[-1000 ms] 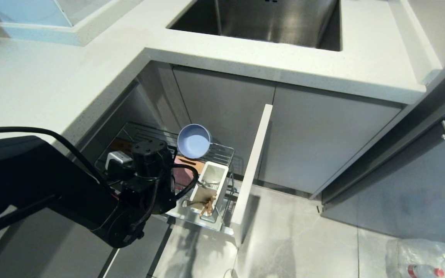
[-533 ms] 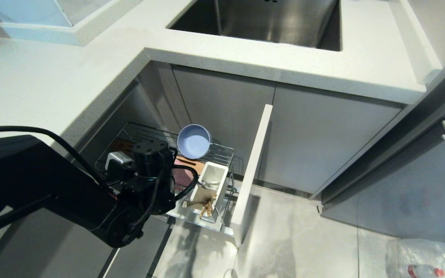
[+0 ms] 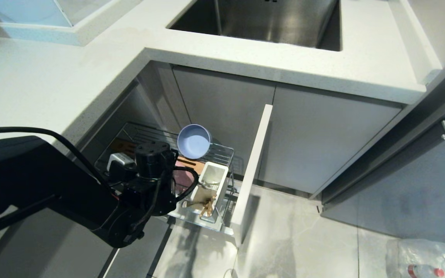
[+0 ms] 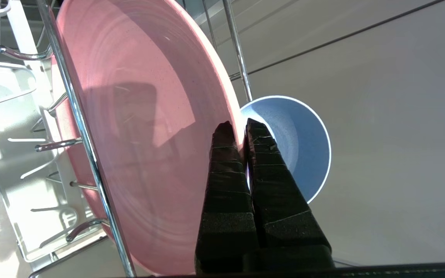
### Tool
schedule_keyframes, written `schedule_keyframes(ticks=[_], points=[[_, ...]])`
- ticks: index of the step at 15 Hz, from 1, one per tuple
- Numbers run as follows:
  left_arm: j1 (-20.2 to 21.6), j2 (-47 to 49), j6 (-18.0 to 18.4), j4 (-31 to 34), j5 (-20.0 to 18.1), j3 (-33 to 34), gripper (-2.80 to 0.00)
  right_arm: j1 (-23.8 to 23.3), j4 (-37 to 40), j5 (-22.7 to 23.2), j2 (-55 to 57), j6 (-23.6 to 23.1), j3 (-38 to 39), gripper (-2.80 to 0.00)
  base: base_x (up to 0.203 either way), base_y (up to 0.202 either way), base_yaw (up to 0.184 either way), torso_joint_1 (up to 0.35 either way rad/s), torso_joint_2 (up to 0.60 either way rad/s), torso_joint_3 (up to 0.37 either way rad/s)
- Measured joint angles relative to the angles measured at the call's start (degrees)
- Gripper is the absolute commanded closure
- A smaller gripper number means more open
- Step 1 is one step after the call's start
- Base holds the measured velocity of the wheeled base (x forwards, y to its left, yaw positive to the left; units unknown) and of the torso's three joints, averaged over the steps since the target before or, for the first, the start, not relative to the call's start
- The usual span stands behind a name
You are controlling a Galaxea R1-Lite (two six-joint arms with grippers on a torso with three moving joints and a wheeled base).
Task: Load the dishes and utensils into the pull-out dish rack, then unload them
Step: Pick up the plate and place it in the cupboard
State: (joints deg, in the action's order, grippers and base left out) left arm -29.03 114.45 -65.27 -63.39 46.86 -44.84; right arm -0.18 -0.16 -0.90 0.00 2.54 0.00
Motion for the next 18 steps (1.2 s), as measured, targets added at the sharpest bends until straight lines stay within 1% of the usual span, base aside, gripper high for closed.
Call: schedule_keyframes(ticks=[18], points=[[-0.1, 0.5, 0.4, 0.3, 0.2, 0.0, 0.0, 0.0, 0.0, 0.0, 0.0, 0.0, 0.0, 0.0, 0.0, 0.0, 0.0, 0.0, 0.0, 0.0]])
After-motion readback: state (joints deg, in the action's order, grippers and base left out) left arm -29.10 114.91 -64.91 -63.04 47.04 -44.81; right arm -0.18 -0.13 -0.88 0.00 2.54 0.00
